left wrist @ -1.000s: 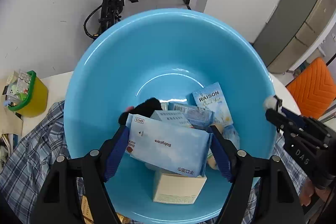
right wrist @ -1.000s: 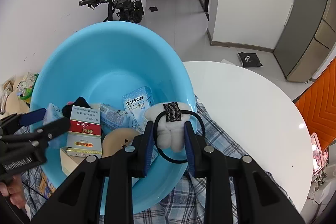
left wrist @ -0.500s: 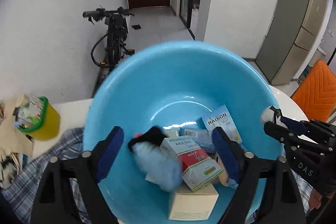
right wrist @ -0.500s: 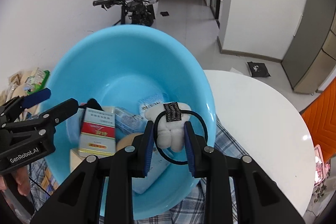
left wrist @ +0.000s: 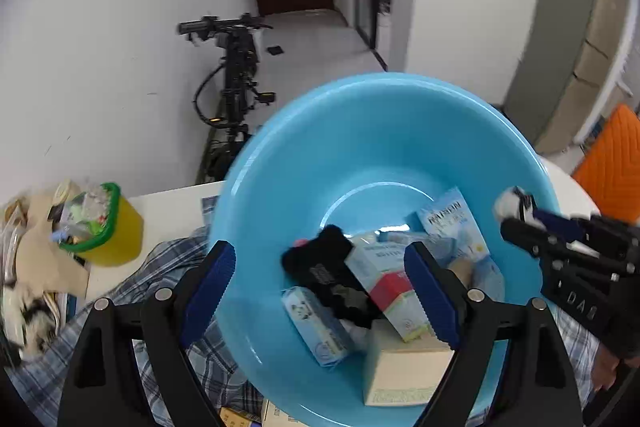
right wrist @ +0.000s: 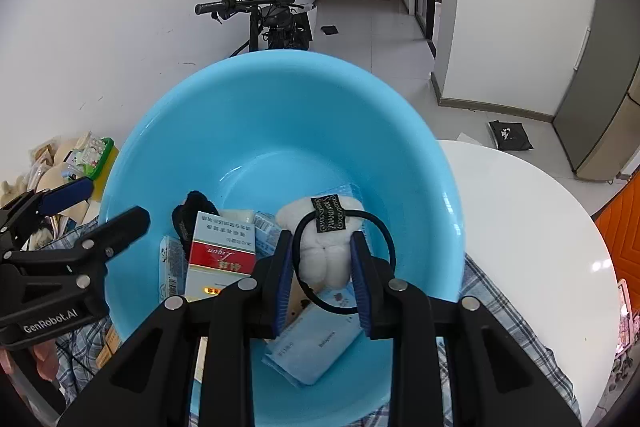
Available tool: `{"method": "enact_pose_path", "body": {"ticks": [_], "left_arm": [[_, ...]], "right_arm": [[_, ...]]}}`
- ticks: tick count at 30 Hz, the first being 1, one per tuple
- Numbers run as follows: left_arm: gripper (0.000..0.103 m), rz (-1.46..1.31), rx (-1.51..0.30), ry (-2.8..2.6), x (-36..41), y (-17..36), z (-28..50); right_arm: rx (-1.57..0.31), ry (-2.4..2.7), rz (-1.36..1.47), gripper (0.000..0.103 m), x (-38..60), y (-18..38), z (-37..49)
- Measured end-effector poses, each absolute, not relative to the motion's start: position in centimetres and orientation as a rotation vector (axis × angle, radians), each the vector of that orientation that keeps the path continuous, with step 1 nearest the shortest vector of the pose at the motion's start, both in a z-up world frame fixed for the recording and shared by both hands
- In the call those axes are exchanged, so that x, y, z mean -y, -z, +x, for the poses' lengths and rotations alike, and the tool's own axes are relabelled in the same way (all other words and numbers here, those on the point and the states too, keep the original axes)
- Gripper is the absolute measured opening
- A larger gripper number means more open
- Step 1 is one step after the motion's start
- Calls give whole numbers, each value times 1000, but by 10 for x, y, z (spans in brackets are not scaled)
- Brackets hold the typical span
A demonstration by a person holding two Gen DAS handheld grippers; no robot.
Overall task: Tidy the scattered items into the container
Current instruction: 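Lower the earphone case into the basin and open the right tool, then raise both open tools away from the basin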
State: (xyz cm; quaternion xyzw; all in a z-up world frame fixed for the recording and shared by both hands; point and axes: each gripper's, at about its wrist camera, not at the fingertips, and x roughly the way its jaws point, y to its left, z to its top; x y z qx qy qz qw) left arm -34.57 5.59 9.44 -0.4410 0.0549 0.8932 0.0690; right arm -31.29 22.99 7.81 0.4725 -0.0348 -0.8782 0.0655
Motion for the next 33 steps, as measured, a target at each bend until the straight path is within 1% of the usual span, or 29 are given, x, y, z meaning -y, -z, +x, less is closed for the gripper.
{"method": "enact_pose_path", "body": {"ticks": [2,4,5,6,8,12,19,20,23,26,28,29,31,32,33], "left_arm": [[88,-1307,-96,-2682,-51,-94,-344],[88,-1306,-94,-2665,-51,-93,-344],[88,-1311,-126,-2668,-52,-92,-343],[89,-1311,-158,-2682,-52,-92,-343],[89,-1310,-203,-2700,-51,-90,-343],[89,-1305,-215,-2704,-47,-87,-342],[89,-1250,-200,-2736,-45,-86,-337],[89,-1214,-205,-2754,-45,-89,-335],[89,-1081,-219,-2812,-43,-99,-326],[89,-899,-218,-2915,-38,-111,-312],[94,-767,-189,-2953,-34,-119,-300],[103,-680,-175,-2977,-31,-123,-293],[103,-504,-139,-3024,-26,-129,-278],[103,-459,-113,-3029,-23,-131,-273],[103,-449,-87,-3024,-21,-132,-272]], "right_arm": [[119,2638,1431,27,-227,-76,-313],[104,2613,1428,51,-223,-73,-313],[79,2622,1419,80,-220,-73,-312],[34,2665,1413,88,-220,-72,-311],[12,2709,1373,90,-222,-73,-308],[118,2695,1372,91,-231,-72,-307],[94,2756,1268,91,-231,-85,-301],[97,2765,1243,91,-231,-88,-299],[111,2800,1171,98,-231,-97,-295],[161,2830,1098,98,-236,-103,-290],[205,2848,1040,98,-240,-107,-285],[216,2869,991,98,-241,-110,-281],[183,2964,846,98,-240,-117,-268],[145,3004,784,103,-238,-120,-263],[91,3036,718,103,-235,-122,-258]]}}
